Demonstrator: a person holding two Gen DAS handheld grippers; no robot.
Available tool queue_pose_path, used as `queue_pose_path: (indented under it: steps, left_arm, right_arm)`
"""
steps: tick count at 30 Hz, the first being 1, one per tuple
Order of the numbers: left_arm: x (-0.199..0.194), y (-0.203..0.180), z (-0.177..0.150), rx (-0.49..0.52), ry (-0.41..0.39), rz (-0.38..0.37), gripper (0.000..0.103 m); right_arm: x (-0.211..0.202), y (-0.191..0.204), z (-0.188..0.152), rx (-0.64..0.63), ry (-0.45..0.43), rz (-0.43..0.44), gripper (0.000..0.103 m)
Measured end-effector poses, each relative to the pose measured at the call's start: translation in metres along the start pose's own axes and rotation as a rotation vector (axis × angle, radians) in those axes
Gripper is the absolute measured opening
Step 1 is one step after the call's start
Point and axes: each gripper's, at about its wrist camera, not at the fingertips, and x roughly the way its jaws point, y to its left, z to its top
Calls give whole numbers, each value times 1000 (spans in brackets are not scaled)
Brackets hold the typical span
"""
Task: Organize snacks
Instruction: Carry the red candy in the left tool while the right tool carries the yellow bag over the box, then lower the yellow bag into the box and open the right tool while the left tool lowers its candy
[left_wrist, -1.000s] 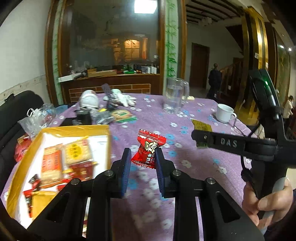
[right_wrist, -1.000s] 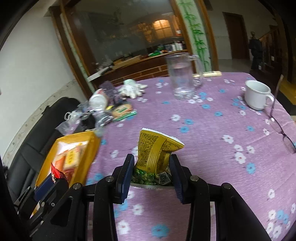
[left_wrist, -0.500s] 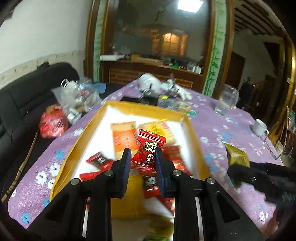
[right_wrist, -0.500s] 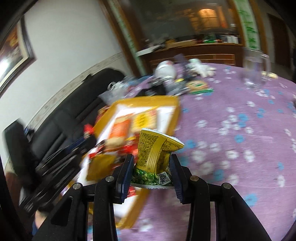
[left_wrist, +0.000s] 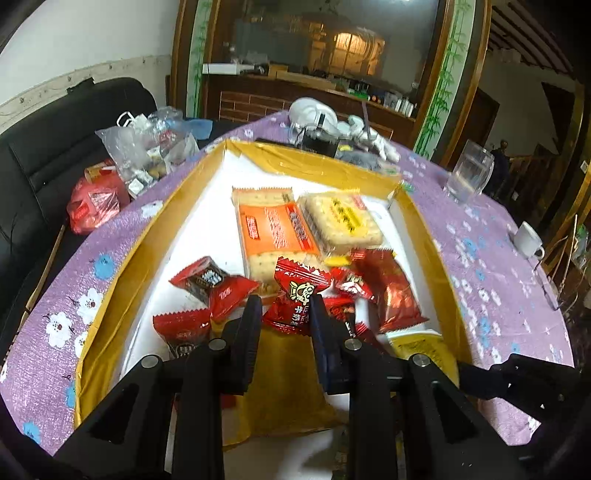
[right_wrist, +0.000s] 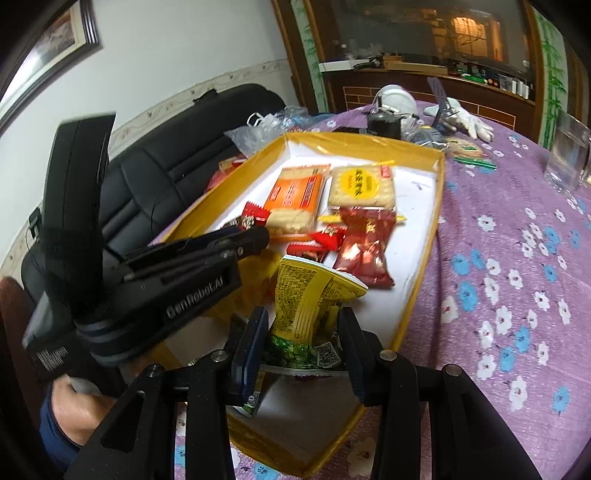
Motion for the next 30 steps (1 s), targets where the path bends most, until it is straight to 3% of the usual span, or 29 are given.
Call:
queue_pose_path:
  steps: [13,30]
  left_arm:
    - [6,-2,-2,13,38,13,23]
    - [4,-1,-3,16,35,28,23]
  right_arm:
    - [13,30,-19,-183,3,-91,40]
    - [13,29,-20,-172,11,-74,40]
